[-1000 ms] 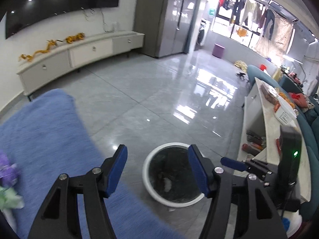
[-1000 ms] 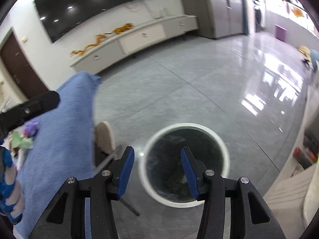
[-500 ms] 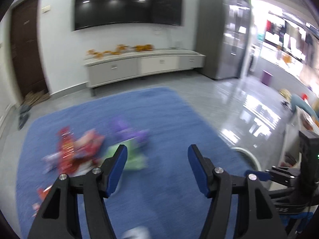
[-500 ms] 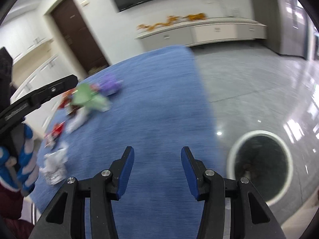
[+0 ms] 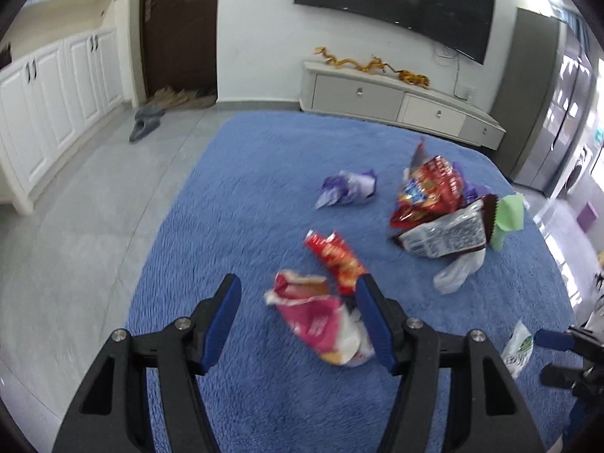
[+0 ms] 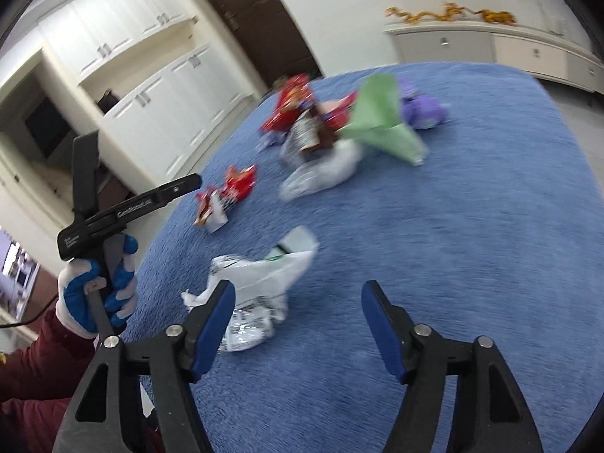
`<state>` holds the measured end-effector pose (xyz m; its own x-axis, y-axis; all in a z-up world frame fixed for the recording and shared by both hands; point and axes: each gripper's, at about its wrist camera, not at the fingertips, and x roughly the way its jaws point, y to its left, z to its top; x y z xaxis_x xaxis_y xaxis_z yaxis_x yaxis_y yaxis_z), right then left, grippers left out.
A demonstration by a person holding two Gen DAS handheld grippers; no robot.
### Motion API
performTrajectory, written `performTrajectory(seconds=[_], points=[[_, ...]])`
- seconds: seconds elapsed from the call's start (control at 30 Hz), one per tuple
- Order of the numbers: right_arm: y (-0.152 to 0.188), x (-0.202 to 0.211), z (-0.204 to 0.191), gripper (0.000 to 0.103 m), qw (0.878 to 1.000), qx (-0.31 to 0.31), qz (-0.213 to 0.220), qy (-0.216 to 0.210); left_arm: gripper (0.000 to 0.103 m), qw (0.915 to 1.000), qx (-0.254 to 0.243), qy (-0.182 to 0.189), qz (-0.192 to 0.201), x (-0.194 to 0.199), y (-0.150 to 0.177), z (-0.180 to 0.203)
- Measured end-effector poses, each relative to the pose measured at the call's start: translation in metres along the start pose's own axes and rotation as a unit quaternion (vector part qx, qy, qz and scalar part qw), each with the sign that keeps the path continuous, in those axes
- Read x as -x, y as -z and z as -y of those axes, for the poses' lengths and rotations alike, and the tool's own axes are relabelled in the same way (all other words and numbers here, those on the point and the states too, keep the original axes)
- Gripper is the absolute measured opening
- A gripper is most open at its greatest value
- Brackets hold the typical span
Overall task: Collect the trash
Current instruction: 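Grasp the white plastic bag with the right tool while the left tool grasps the pink chip bag, then carry both bags over the trash bin and open both tools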
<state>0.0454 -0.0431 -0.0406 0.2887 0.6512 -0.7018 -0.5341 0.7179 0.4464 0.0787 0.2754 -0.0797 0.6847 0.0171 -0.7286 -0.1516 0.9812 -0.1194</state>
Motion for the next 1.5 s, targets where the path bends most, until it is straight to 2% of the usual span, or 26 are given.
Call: performTrajectory(seconds=[0.37,0.43,0.47,0.53,0.6,0.7,0.93,1.2,1.4,1.5], points=[[-0.01,-0.032,-0.007,0.068,0.998,0.021,-0.044,-0.042,0.061,0.999,0.024,0.017,-0.034,-0.029,0.009,0.001],[-0.012,-0.035,-0.006,0.056,0.997,0.025,-0.05,-0.048,0.06,0.9988,0.023,0.021,-0.039,-0.034,0.008,0.005],[-0.011,-0.037,-0.008,0.052,0.997,0.027,-0.051,-0.054,0.056,0.9985,0.026,0.026,-0.04,-0.037,0.009,0.007],[-0.011,-0.038,-0.008,0.036,0.995,0.028,-0.051,-0.075,0.05,0.9985,0.025,0.031,-0.037,-0.041,0.009,0.01],[-0.01,-0.039,-0.011,0.03,0.995,0.033,-0.049,-0.084,0.041,0.9984,0.023,0.037,-0.037,-0.045,0.006,0.012],[-0.012,-0.038,-0.014,0.026,0.994,0.04,-0.044,-0.093,0.037,0.9982,0.025,0.043,-0.035,-0.044,0.005,0.012],[-0.014,-0.024,-0.002,0.022,0.994,0.03,-0.015,-0.102,0.033,0.9991,0.021,0.031,-0.022,-0.031,0.009,0.008],[-0.008,0.008,0.025,0.022,0.996,0.006,0.042,-0.08,0.033,0.9998,-0.005,0.015,0.009,0.003,0.004,0.017],[-0.002,0.04,0.057,0.022,0.995,-0.025,0.089,-0.04,0.033,0.9968,-0.059,0.051,0.016,0.016,-0.003,0.064],[0.006,0.065,0.077,0.022,0.991,-0.05,0.12,-0.016,0.033,0.9917,-0.092,0.088,0.014,0.019,-0.004,0.1]])
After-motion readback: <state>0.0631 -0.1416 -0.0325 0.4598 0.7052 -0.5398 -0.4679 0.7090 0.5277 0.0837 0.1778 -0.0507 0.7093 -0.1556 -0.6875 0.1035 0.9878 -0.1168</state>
